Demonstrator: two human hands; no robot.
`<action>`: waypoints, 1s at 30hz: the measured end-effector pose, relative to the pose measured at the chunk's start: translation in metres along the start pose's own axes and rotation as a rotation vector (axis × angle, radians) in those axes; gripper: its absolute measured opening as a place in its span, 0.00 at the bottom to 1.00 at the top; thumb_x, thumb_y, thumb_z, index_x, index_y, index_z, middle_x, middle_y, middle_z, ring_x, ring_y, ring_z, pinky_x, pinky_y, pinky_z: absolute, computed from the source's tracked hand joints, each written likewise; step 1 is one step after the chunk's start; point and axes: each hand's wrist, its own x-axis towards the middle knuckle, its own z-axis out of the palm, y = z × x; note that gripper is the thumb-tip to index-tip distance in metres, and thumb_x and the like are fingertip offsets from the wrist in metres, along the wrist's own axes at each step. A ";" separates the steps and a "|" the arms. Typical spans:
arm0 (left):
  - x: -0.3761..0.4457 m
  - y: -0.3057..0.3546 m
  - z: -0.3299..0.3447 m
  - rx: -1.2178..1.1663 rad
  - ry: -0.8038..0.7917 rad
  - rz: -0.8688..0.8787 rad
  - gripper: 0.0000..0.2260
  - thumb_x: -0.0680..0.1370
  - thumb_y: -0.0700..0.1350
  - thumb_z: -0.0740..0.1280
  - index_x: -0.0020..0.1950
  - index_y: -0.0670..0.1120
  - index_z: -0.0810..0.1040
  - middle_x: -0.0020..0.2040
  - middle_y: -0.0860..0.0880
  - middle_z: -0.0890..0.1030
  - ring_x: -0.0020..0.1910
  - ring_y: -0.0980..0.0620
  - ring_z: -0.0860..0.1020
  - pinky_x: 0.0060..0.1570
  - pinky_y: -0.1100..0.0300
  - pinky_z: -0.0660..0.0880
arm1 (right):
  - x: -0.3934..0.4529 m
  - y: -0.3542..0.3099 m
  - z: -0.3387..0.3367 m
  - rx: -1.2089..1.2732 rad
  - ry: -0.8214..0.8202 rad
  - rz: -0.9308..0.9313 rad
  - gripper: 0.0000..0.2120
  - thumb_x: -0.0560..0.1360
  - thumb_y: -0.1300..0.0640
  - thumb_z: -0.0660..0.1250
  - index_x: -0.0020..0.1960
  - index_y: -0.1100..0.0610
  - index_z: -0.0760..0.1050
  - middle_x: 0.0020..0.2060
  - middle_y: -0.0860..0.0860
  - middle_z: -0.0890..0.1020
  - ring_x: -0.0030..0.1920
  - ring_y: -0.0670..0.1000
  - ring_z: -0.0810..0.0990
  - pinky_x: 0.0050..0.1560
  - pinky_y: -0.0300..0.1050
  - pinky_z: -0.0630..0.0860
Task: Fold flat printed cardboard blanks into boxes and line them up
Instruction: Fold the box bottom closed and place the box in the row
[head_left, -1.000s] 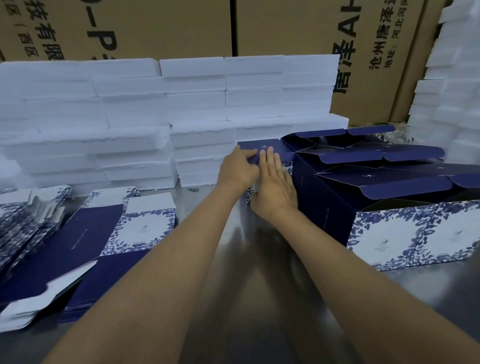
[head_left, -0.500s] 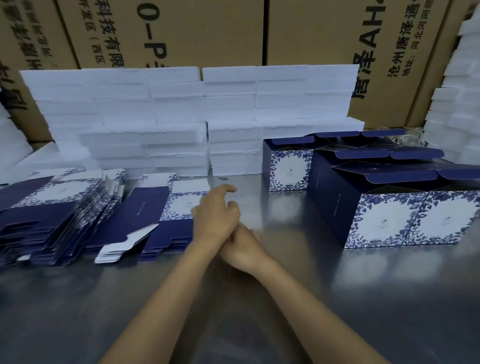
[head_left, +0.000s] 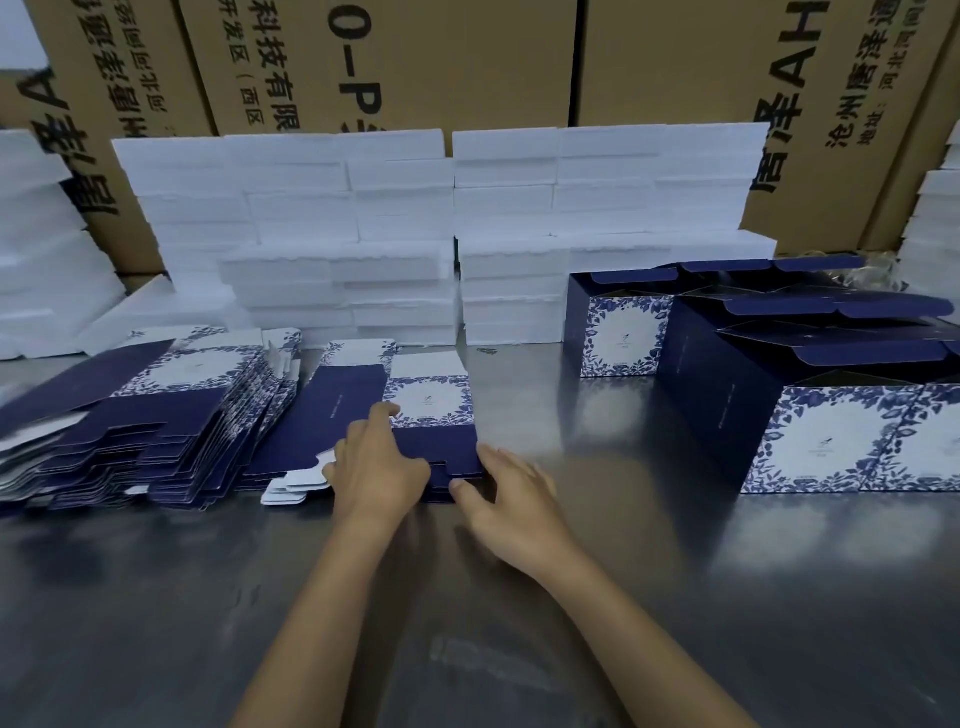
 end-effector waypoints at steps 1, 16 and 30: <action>-0.001 0.000 -0.001 -0.032 0.016 -0.004 0.29 0.74 0.38 0.69 0.74 0.50 0.67 0.70 0.43 0.70 0.68 0.40 0.69 0.66 0.47 0.65 | 0.000 0.000 0.000 0.026 0.009 0.005 0.13 0.81 0.48 0.63 0.64 0.49 0.76 0.55 0.45 0.79 0.65 0.49 0.73 0.72 0.49 0.61; -0.005 0.009 -0.011 -0.519 0.357 0.183 0.17 0.73 0.36 0.70 0.58 0.49 0.75 0.52 0.54 0.81 0.46 0.56 0.77 0.41 0.71 0.67 | 0.005 -0.006 -0.026 0.952 0.071 0.280 0.09 0.80 0.55 0.69 0.60 0.51 0.80 0.57 0.49 0.85 0.55 0.39 0.83 0.54 0.32 0.75; -0.058 0.059 0.011 -0.576 0.320 0.567 0.15 0.73 0.33 0.70 0.52 0.50 0.77 0.49 0.58 0.80 0.50 0.67 0.76 0.50 0.80 0.65 | 0.008 0.018 -0.070 1.659 -0.025 0.411 0.18 0.82 0.61 0.63 0.70 0.68 0.73 0.64 0.62 0.81 0.52 0.54 0.84 0.50 0.42 0.83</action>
